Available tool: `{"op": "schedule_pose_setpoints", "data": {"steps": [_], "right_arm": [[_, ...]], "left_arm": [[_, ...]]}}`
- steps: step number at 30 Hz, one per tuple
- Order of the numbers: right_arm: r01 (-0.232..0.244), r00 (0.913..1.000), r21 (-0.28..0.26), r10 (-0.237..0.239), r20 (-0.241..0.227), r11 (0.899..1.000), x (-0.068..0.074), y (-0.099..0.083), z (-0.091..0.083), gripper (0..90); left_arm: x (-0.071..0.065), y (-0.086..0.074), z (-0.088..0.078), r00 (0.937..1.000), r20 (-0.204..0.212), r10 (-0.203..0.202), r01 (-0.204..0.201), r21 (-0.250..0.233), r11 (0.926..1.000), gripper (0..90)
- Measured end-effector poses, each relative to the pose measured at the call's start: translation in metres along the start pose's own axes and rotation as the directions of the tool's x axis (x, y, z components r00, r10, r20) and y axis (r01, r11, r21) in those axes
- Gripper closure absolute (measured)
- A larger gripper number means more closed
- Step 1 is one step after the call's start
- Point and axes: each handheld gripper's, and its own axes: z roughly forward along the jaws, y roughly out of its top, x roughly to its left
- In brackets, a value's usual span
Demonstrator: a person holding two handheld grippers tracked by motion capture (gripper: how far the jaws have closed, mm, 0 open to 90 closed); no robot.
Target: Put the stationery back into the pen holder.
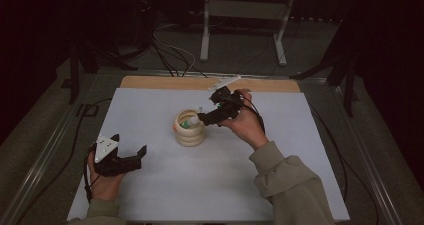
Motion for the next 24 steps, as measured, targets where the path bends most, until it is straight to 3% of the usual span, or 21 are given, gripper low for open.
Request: {"op": "schedule_pose_setpoints", "data": {"steps": [5, 14, 17, 22, 24], "right_arm": [[-0.020, 0.9995, -0.028, 0.021, 0.025, 0.999, -0.006, -0.019, -0.013, 0.0], [-0.038, 0.9969, -0.043, 0.041, 0.067, 0.998, -0.014, -0.066, -0.035, 0.0], [-0.043, 0.9943, -0.049, 0.047, 0.095, 0.998, -0.017, -0.082, -0.041, 0.0], [-0.075, 0.9915, -0.080, 0.083, 0.100, 0.994, -0.022, -0.104, -0.051, 0.0], [-0.087, 0.9870, -0.086, 0.097, 0.128, 0.993, -0.024, -0.120, -0.054, 0.0]], "left_arm": [[0.001, 0.001, -0.001, 1.0000, -0.005, -0.004, 0.003, -0.007, 1.0000, 0.4], [0.003, 0.002, -0.005, 0.9999, -0.003, -0.011, 0.011, -0.019, 0.9998, 0.4], [0.003, 0.003, -0.007, 0.9999, 0.001, -0.012, 0.012, -0.029, 0.9995, 0.4], [0.004, 0.003, -0.008, 0.9999, 0.001, -0.013, 0.013, -0.034, 0.9993, 0.4], [0.003, 0.003, -0.008, 0.9999, 0.003, -0.014, 0.014, -0.035, 0.9993, 0.4]]}}
